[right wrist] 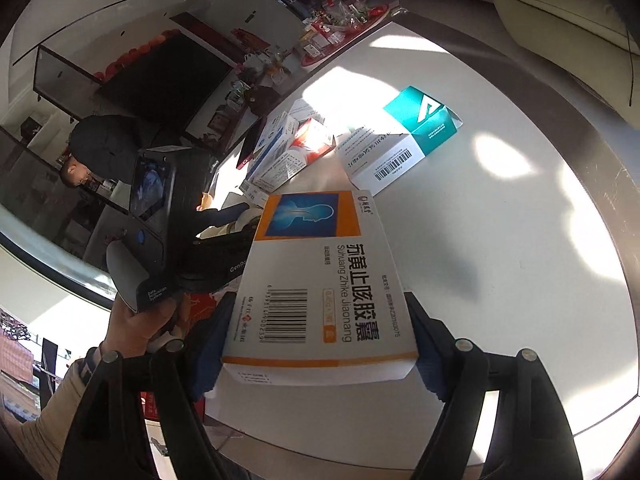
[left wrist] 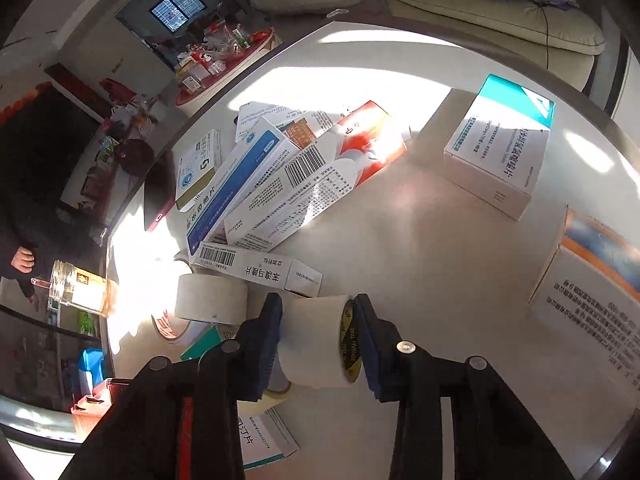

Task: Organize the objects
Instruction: 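Grasp the white tape roll with the left gripper while the right holds the capsule box, then carry the white tape roll with the left gripper over the cardboard box while the right carries the capsule box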

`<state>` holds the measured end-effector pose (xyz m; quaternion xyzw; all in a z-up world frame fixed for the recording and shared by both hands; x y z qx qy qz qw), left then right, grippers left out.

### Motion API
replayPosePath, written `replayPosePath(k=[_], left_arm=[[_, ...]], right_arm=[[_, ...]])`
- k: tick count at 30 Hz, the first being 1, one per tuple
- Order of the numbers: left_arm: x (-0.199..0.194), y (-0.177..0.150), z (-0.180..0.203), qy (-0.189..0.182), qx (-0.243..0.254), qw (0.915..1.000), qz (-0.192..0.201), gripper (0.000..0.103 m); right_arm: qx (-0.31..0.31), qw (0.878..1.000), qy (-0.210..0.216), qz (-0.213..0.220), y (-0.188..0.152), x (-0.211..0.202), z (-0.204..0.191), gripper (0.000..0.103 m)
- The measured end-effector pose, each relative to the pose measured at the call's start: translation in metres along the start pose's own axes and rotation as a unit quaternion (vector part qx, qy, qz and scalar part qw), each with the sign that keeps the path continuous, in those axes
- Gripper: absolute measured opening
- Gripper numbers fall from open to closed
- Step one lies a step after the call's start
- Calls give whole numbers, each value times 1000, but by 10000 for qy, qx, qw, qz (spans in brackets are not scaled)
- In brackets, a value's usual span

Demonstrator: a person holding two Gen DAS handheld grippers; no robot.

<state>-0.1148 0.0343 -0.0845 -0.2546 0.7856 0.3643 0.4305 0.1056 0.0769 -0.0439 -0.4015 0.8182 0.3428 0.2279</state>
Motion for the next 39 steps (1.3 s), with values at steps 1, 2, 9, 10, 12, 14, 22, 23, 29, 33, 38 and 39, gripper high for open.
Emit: replayPosePath(k=[1,2,9,10,12,14,22,23,29,33,38,39], left_arm=[[-3,0,0,-176,-148,9997,72,33],[-7,-1,-2,-241,-278,9992,169,33],[-70,-16,-19,-1213,-1198,9797,1058,33],[-81,-18,-22,-1332,-1287,9758,1164,33],[-101,-25,-28,-1518,-1474,9680,1347,33],[-117,-34,-35,-1693,-1736,9593,1446,33],[-156,-97,-57,-1807,-2734,9317,1567,33],[-159,-107,-59,-1807,-2837,9287,1560,33],[-184,-160,-82,-1332,-3209,9204,1794,33],[-198,-191,-106,-1096,-3519,9082,1982,33],[-198,-229,-131,-914,-3966,8915,1990,33],[-196,-234,-134,-894,-4036,8890,1971,33]], right_arm=[[37,10000,5,34,0,-2,1,78],[71,9999,5,72,0,-4,2,78],[357,9989,185,235,-5,-16,14,78],[411,9986,227,223,-6,-16,16,78],[529,9980,305,180,-7,-13,20,78],[634,9971,403,137,-9,-12,23,78],[1125,9841,1351,-258,-28,-2,7,78],[1182,9820,1436,-324,-31,0,4,78],[1157,9789,1552,-657,-51,10,-22,78],[1203,9727,1751,-931,-61,21,-41,78],[1141,9694,1818,-1189,-71,33,-63,78],[1104,9694,1818,-1228,-73,35,-67,78]])
Point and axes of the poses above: each gripper's, at about its wrist camera, not at the fingertips, and x roughly the way its jaws point, z to its right, y to its top, the point moved 6 cm from there along x, roughly the way its jaws point, and after that the axes turned 3 degrees about -z, right-handed, at the moved point
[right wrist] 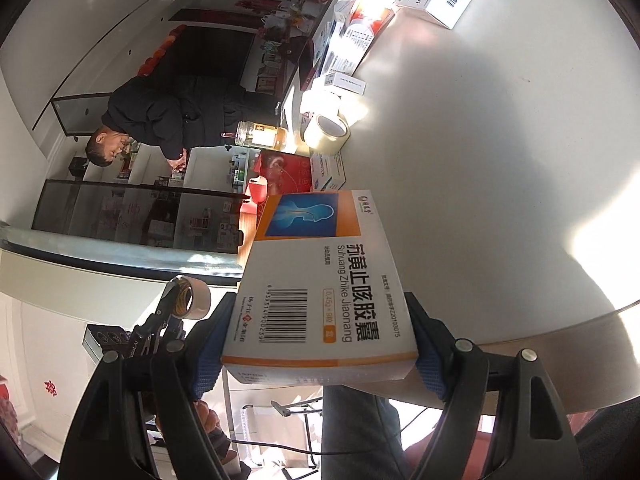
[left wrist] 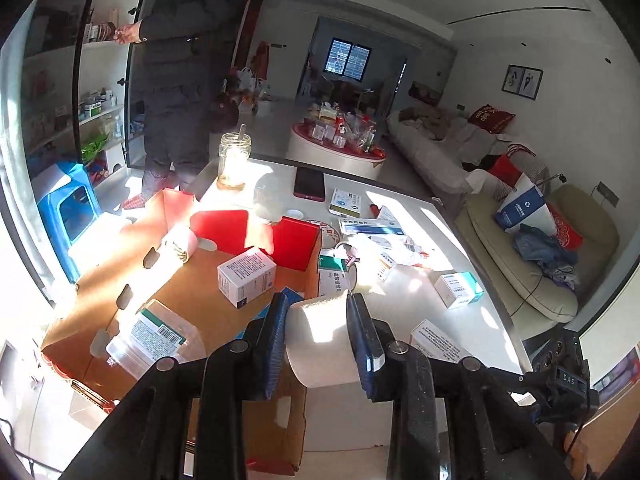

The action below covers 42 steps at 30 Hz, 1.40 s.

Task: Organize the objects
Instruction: 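Carry the white tape roll with the left gripper over the cardboard box while the right carries the capsule box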

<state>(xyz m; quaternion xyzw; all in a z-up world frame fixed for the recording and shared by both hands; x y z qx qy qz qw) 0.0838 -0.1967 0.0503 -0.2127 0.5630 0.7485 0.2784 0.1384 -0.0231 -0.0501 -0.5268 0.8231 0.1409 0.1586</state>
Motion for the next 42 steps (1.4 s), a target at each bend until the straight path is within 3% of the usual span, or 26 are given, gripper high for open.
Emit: replayPosePath(k=[21,42], left_arm=[[-9,-22,-62,143,-671,9976,113,33],[-10,-26,-76,159,-819,9964,150,33]], right_arm=[[-376,9977,-236,-506,-19,43,-33,78],[-481,9968,-318,-554,-20,49,-43,78]])
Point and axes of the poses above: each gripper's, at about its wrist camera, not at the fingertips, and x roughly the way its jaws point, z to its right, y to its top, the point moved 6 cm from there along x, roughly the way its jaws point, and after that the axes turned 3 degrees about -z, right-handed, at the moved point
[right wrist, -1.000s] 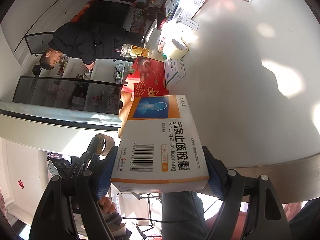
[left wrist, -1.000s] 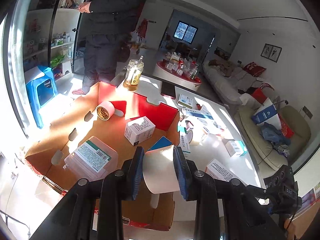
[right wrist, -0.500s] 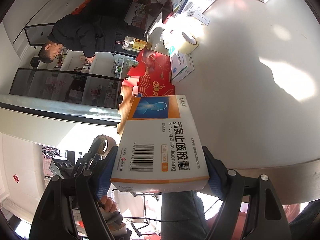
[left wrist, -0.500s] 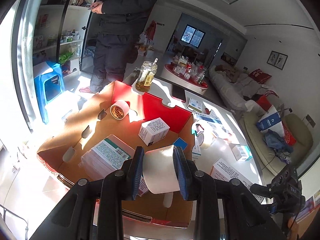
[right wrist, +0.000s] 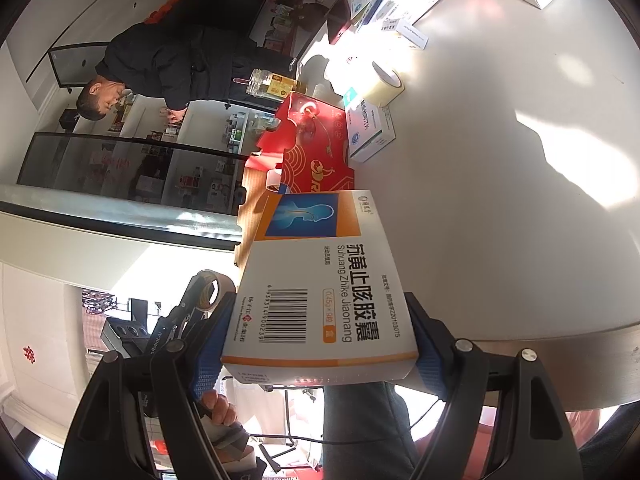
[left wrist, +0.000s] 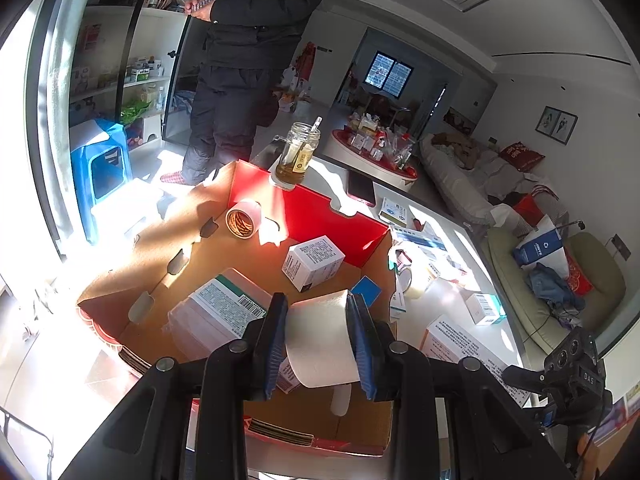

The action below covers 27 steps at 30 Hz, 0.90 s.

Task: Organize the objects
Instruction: 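Carry the white tape roll with the left gripper over the cardboard box while the right carries the capsule box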

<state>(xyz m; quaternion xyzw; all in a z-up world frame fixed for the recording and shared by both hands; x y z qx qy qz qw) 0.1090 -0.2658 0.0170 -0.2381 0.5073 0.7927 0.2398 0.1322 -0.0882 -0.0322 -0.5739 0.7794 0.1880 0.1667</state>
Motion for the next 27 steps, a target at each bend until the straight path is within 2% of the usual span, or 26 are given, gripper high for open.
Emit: replayPosePath(k=[3,7,9,14,20,27], left_arm=[[-1,0,-2,51,7,10000,16,33],[-2,3,-3,467,165,9987,93,33],[-1,6,-4,519,166,9984,118,33],[1,12,0,755,344,9963,222,33],[0,12,8,828,554,9946,279,33],[2,10,5,836,526,9949,197,33]], right_arm=[[-9,10000,28,-15,1,2,-2,78],[-35,9999,94,-38,5,5,-6,78],[-37,9998,168,-54,7,7,-10,79],[116,9977,646,-145,14,13,-21,79],[288,9933,1082,-296,13,21,-29,79],[318,9929,1114,-281,15,19,-29,79]])
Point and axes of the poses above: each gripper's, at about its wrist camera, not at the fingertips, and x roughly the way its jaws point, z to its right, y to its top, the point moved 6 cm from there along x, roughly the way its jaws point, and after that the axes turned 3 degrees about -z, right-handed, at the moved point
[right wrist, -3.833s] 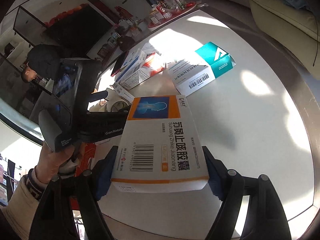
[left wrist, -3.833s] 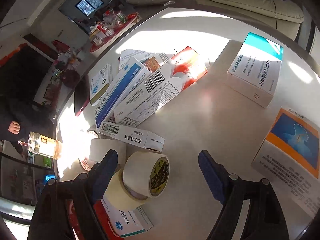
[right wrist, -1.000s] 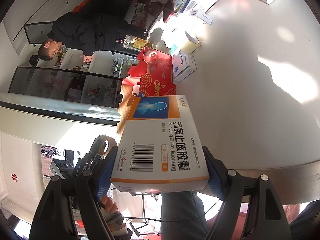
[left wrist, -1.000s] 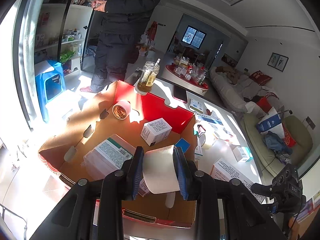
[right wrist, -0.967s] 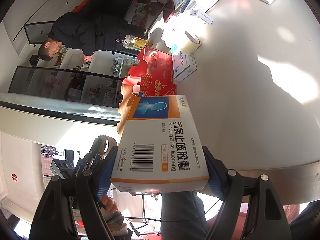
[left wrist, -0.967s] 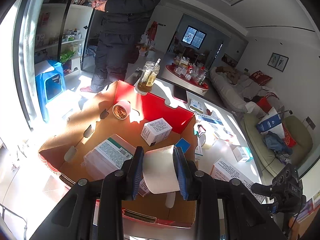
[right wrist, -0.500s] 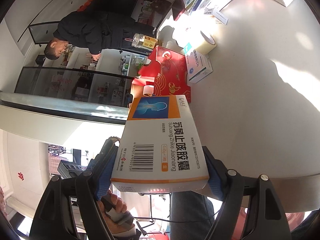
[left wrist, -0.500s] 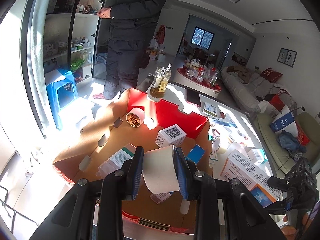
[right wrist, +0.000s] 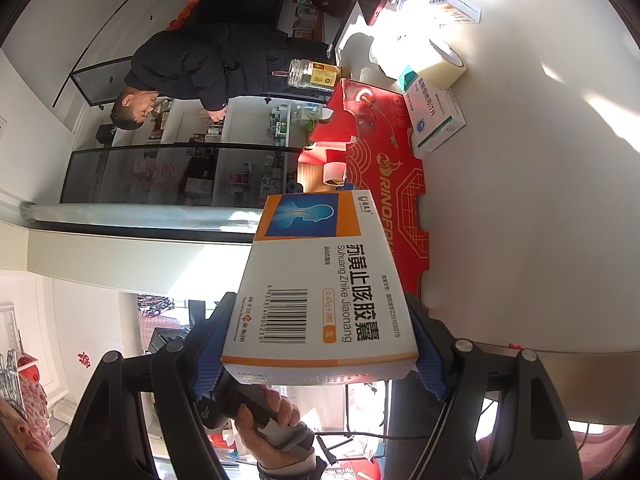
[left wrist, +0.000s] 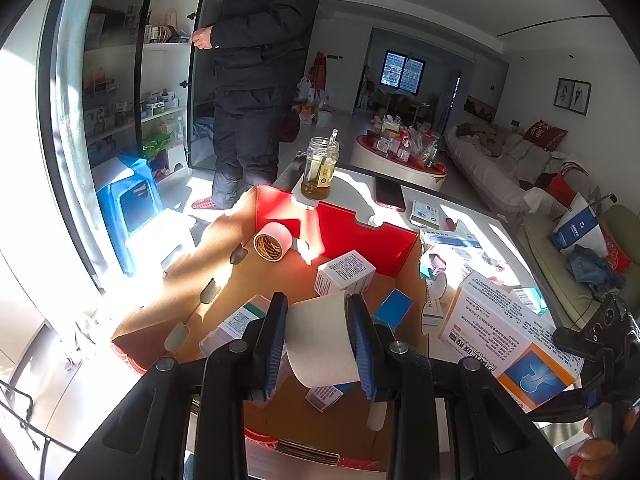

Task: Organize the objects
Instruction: 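Carry the white tape roll with the left gripper over the cardboard box while the right carries the capsule box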

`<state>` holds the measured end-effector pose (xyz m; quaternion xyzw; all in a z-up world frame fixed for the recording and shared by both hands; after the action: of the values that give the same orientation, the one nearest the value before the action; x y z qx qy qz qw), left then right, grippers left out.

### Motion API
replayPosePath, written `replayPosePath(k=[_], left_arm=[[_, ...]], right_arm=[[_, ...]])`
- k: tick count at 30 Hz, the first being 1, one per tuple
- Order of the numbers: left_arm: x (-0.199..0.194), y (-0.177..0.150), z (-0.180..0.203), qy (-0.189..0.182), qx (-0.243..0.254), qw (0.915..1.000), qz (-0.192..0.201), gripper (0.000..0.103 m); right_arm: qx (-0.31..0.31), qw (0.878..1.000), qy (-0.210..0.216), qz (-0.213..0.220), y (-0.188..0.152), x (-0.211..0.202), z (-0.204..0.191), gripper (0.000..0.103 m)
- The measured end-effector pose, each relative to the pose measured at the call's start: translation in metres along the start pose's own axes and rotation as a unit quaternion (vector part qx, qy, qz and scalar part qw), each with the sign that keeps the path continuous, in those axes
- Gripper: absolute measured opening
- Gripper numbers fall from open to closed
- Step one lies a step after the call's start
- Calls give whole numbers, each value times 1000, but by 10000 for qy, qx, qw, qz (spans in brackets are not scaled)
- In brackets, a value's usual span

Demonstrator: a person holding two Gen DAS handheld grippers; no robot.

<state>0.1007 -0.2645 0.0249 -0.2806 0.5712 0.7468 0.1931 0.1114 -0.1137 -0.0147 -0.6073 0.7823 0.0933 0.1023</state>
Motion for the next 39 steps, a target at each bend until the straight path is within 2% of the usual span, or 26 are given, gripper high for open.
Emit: replayPosePath(k=[26,39], left_arm=[[11,-7,-9,-218,-245,9991,-263,33],[12,-8,-17,-172,-404,9986,-302,33]], right_arm=[[13,10000,-62,-45,3,2,5,79],[-7,9999,-46,-112,4,11,5,79]])
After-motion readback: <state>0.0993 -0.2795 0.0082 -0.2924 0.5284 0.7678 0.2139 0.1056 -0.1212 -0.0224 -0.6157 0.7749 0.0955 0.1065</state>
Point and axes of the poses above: each gripper's, at about its wrist camera, not at the fingertips, and x roughly the way its jaws point, z to its right, y to its top, the point moved 6 cm from there along x, roughly the way its jaws point, and after that the axes turned 3 degrees about -z, right-handed, at the moved point
